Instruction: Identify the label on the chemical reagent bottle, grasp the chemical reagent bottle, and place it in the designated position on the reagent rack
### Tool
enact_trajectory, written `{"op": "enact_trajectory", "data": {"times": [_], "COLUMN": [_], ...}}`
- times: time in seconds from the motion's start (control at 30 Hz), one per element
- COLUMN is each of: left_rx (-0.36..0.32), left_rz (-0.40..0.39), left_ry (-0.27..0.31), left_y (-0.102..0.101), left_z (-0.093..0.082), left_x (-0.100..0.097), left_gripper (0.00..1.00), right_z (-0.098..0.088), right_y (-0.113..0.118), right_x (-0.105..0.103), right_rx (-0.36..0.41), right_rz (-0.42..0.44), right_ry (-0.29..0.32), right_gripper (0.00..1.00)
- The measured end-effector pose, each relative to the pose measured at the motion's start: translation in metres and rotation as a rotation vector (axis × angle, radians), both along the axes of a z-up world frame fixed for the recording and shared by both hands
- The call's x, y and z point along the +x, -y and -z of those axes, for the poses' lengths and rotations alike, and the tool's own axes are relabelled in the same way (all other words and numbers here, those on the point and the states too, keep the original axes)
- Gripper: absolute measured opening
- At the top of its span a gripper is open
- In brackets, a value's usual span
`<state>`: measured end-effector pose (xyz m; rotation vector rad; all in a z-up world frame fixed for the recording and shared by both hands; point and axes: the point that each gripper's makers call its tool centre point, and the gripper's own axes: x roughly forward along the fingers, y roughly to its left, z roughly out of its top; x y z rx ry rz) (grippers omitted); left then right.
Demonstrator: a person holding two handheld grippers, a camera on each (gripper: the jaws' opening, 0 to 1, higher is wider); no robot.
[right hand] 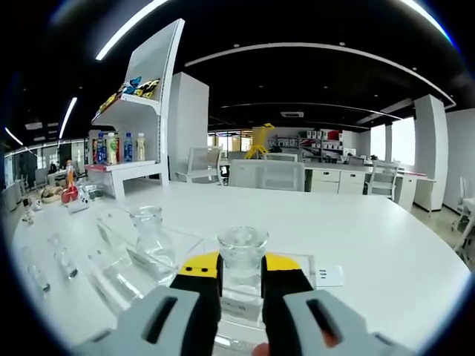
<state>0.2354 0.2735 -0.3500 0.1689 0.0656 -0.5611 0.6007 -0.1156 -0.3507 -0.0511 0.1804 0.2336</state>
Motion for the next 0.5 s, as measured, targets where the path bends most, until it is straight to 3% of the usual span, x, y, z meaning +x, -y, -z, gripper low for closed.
{"op": "enact_trajectory", "data": {"times": [0.5], "left_rx": [0.002], "left_rz": [0.001], "left_ry": [0.004], "left_y": [0.0003], "left_z": [-0.0008], "left_x": [-0.0013], "left_gripper": [0.4], "right_z": [-0.001], "right_y": [0.0001], "right_x": [-0.0065], "right_rx": [-0.009], "right_rz": [0.008], "right_ry": [0.022], "right_gripper": [0.24]}}
